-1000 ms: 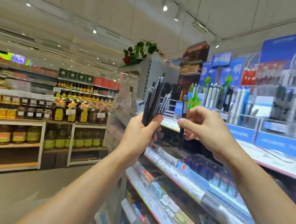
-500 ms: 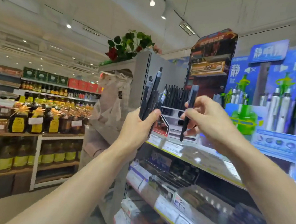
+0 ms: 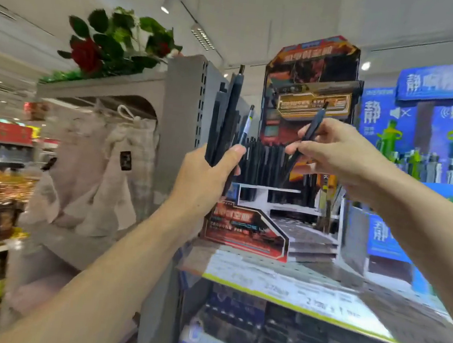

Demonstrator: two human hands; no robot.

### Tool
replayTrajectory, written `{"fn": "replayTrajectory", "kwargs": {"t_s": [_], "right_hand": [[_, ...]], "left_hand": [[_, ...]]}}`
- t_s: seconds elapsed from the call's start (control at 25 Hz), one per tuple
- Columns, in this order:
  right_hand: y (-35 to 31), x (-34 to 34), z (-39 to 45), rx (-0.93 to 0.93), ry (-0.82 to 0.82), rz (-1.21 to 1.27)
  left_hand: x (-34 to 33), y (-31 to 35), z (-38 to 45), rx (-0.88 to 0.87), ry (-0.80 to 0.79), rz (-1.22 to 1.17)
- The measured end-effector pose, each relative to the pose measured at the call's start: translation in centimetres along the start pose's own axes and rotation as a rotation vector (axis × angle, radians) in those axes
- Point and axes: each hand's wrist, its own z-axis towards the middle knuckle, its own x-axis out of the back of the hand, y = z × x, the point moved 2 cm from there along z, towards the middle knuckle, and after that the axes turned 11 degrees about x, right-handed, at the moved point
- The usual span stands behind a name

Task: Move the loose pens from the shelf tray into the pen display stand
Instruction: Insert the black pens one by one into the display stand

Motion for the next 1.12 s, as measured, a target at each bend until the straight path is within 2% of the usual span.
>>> {"fn": "replayTrajectory", "kwargs": {"t_s": [0.2,0.48,0.68,0.88,1.12], "right_hand": [[1.5,-1.6,2.5,-0.022,0.006,-0.139],[3.4,-2.8,5.1,-0.014,0.000,-0.206],[4.1,-2.6,6.5,-0.033,-0.003,-0.233],[4.3,-3.3,7.5,-0.045,-0.057,-0.106],[4.5,-5.7,7.8,0.010,-0.092,-0.219]], "left_hand": [[0.2,-0.7,2.3,-0.032,-0.104,-0.024],[-0.5,-0.8,4.9,0.041,-0.170,-0.087],[-0.6,-1.2,6.8,0.085,-0.126,-0.047],[-0.4,-1.3,8.1,0.105,-0.063,-0.018],[-0.5,-1.8,8.4,0.127,-0.068,-0.026]]}}
